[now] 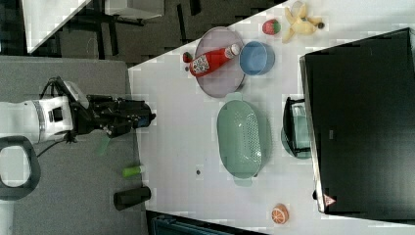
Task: Drag strainer right to left.
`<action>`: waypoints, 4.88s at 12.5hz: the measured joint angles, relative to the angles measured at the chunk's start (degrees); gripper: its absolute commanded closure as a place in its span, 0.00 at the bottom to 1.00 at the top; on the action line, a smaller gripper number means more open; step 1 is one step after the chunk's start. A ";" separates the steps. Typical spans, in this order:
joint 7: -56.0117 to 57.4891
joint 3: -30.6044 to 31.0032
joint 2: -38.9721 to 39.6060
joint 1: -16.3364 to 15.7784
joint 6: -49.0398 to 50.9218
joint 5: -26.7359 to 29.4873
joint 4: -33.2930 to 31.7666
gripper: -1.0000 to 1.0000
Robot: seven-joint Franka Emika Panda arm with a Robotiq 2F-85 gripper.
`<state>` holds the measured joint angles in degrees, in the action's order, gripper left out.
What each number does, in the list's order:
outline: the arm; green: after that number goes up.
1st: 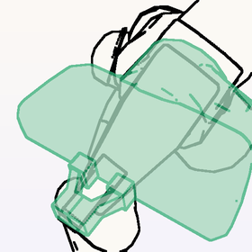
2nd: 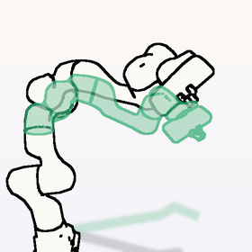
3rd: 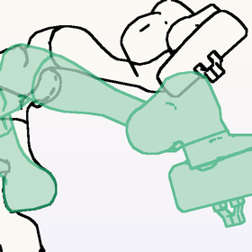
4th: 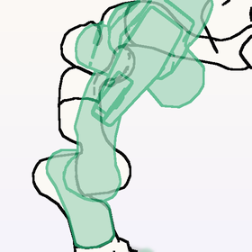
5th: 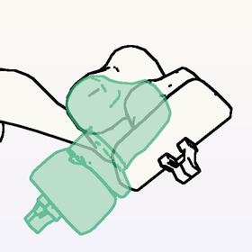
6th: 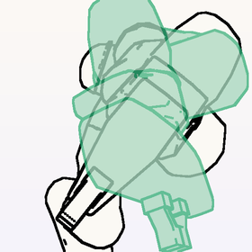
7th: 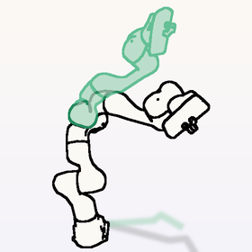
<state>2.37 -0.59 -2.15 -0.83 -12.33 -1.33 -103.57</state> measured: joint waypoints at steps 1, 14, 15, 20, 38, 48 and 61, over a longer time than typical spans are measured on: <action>-0.52 -0.40 -6.07 0.05 4.55 0.00 -7.27 0.20; -15.14 -1.74 -10.06 2.43 -17.13 -1.21 -30.05 0.00; -18.56 -0.86 -5.04 2.48 -22.58 -1.13 -32.96 0.00; -33.01 -0.03 13.27 1.69 -37.80 -0.60 -36.31 0.00; -46.80 4.08 25.04 -1.71 -51.51 1.45 -35.08 0.00; -54.24 9.74 25.30 -9.72 -52.18 10.75 -33.18 0.00; -69.63 10.14 33.93 -24.63 -49.27 11.30 -18.52 0.00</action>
<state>-67.26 9.55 31.78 -25.46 -61.60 9.97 -122.09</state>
